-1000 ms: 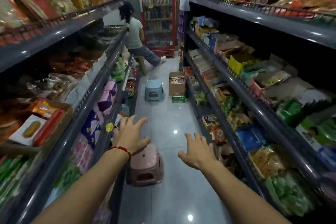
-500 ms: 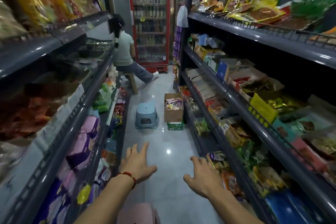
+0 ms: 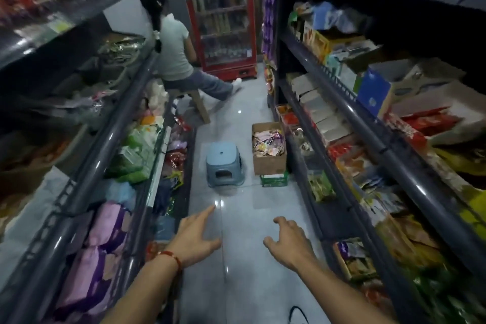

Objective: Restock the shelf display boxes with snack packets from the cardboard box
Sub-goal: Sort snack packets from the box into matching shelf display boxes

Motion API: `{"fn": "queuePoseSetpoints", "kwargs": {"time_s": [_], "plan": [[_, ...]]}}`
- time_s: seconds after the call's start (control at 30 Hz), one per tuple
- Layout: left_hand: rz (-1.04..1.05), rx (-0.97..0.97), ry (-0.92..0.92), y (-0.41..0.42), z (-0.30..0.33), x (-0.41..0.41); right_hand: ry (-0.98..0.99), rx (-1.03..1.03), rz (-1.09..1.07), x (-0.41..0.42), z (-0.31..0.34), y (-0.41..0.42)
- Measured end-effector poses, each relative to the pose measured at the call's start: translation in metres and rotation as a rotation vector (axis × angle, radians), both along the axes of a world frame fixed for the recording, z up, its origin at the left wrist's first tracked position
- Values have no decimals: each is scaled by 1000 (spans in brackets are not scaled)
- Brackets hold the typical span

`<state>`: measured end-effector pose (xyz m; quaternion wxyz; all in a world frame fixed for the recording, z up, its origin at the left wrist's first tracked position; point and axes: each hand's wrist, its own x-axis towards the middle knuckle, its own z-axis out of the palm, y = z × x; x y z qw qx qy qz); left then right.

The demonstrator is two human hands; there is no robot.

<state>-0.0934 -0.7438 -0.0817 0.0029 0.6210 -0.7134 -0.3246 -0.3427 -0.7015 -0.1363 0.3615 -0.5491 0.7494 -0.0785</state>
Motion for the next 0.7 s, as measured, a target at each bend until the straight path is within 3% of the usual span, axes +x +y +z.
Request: {"fn": "queuePoseSetpoints", "kwargs": {"time_s": [0.4, 0.7], "plan": [[241, 167, 63, -199, -36, -31, 30, 103, 142, -58, -22, -245], [77, 272, 144, -434, -100, -50, 67, 162, -71, -69, -67, -410]]}}
